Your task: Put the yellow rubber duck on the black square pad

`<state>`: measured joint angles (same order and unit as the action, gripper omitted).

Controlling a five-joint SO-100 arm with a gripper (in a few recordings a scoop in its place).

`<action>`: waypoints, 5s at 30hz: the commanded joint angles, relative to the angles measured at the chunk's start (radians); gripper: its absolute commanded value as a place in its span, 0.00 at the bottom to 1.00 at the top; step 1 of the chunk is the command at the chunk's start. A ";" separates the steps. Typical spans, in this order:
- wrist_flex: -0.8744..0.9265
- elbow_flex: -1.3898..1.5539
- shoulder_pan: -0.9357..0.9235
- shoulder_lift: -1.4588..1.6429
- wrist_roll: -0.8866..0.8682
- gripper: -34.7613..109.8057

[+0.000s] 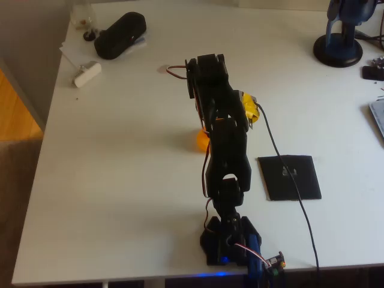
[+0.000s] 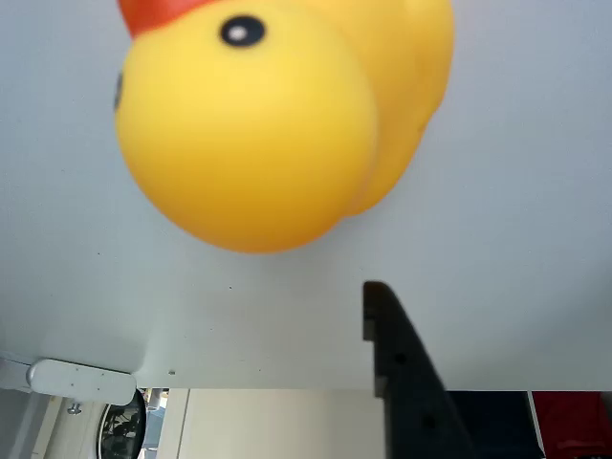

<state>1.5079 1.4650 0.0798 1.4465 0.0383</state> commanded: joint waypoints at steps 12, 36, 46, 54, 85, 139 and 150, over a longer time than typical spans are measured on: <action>0.017 0.081 -0.002 0.060 0.009 0.58; 0.023 -0.144 0.011 -0.114 -0.002 0.58; 0.021 -0.143 -0.002 -0.189 -0.002 0.58; 0.021 -0.141 -0.006 -0.186 -0.003 0.58; 0.014 -0.153 -0.144 -0.144 0.000 0.58; 0.025 -0.023 -0.230 -0.067 0.008 0.58; 0.025 -0.021 -0.270 -0.074 0.006 0.58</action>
<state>1.5079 1.4297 -0.1703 1.3131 0.0383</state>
